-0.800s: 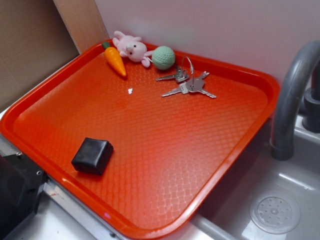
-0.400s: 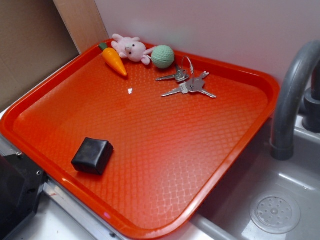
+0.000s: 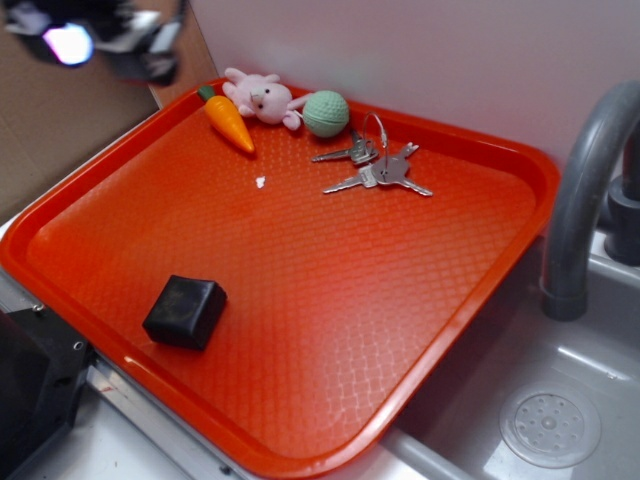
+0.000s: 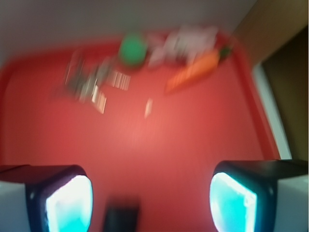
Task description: Grab the green ball.
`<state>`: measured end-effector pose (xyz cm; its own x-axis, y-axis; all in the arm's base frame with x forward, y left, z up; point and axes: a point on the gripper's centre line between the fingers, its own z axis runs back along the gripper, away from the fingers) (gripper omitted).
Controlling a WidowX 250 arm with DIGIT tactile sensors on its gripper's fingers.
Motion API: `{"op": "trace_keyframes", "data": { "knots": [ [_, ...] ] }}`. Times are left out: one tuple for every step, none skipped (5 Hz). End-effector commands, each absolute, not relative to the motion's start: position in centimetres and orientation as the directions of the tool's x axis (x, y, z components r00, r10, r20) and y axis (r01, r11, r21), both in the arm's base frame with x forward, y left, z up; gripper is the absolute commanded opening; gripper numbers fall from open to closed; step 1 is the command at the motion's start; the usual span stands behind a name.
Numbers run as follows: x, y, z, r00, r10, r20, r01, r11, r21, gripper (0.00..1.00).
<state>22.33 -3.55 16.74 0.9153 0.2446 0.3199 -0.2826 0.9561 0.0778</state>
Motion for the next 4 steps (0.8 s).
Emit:
{"op": "trace_keyframes", "data": {
  "knots": [
    [27.7,-0.6,14.4,0.885,0.308,0.348,-0.338,0.941,0.026,1.00],
    [27.7,-0.6,14.4,0.885,0.308,0.348,-0.338,0.941,0.026,1.00],
    [27.7,-0.6,14.4,0.885,0.308,0.348,-0.338,0.941,0.026,1.00],
    [32.1,-1.3,10.8,0.873,0.385,0.300,-0.415,0.909,0.040,1.00]
  ]
}}
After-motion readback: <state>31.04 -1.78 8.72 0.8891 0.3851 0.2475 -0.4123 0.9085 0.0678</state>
